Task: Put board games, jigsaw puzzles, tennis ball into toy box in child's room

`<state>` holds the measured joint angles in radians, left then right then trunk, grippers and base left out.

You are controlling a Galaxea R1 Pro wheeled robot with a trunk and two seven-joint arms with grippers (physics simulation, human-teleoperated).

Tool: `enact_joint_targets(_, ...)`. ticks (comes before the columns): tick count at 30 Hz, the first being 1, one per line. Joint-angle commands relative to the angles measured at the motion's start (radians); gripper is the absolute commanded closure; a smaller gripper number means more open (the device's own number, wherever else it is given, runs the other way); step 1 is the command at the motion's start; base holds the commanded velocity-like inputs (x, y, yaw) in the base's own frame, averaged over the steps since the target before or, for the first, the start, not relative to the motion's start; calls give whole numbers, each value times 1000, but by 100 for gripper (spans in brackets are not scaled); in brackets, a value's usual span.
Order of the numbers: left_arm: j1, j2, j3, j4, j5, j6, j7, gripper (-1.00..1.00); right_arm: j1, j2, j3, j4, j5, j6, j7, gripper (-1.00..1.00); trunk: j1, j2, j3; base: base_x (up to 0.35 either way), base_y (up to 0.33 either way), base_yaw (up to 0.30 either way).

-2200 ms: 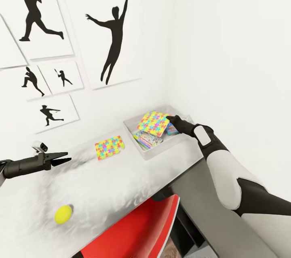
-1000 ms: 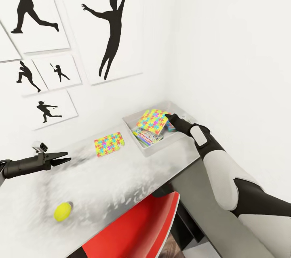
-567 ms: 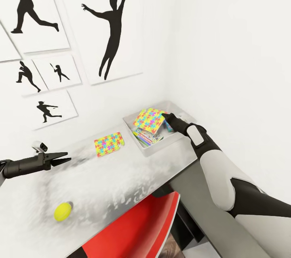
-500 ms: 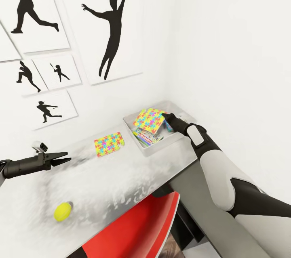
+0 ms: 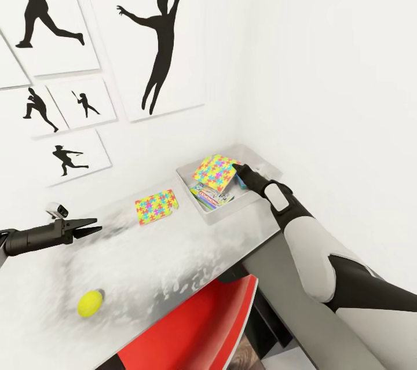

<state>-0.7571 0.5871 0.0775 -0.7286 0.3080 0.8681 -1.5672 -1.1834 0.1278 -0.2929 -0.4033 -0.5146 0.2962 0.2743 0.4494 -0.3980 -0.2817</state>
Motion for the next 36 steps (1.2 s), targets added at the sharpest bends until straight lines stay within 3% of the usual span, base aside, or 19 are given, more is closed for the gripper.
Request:
enact_joint_targets(1, -1, 0, -1, 0, 0, 11, -4, -100, -1, 1, -8, 2, -5, 7, 2, 100, 1, -2, -2, 0, 0, 0)
enact_joint_targets(14, -1, 0, -1, 0, 0, 11, -4, -100, -1, 1, -9, 22, -6, 3, 0, 100, 1, -2, -2, 0, 0, 0)
enact_joint_targets(21, -1, 0, -1, 0, 0, 11, -4, -100, -1, 1, -10, 82, -5, -58, 1, 100, 1, -2, -2, 0, 0, 0)
enact_joint_targets(36, -1, 0, -1, 0, 0, 10, -4, -100, -1, 1, -9, 95, -5, -90, 3, 100, 1, -2, -2, 0, 0, 0)
